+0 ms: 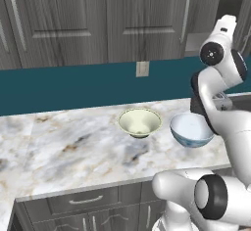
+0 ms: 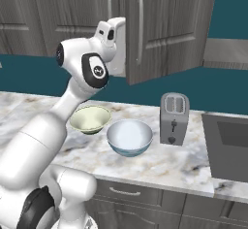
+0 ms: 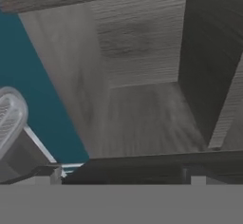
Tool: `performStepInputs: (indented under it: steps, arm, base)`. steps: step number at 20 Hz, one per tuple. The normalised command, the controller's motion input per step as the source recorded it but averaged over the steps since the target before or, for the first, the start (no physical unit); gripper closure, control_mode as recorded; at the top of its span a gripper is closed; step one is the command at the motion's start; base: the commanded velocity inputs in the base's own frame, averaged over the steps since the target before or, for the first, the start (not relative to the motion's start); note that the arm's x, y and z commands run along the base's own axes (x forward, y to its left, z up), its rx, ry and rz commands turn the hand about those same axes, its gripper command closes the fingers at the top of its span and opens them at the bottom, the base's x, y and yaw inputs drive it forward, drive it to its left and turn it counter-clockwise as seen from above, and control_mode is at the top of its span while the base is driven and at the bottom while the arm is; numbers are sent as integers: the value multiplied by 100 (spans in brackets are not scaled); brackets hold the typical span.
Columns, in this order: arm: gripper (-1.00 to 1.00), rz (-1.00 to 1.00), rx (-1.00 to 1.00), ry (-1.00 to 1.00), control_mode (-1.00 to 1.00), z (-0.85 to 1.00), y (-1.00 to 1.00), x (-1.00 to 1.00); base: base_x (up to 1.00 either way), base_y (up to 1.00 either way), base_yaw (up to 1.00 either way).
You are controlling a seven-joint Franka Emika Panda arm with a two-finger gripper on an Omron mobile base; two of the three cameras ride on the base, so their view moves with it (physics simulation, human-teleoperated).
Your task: Open the cabinet. Pick the bowls from the counter and place them in the cabinet. Then close the cabinet.
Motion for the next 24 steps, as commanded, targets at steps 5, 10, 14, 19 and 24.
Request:
performStepInputs:
  steps: [5,10,14,19,24]
  arm:
    - [-100,-18,0,0,-100,0,-28,-13]
    - [-100,-23,0,0,-100,-1,-39,-39]
    - [-100,-24,0,0,-100,-9,-62,-60]
    - [-100,-21,0,0,-100,-10,-64,-54]
    - [-100,-15,0,0,-100,-6,-63,-32]
  base:
    - [0,0,0]
    - [0,0,0]
    - [0,0,0]
    - [0,0,0]
    - [0,0,0]
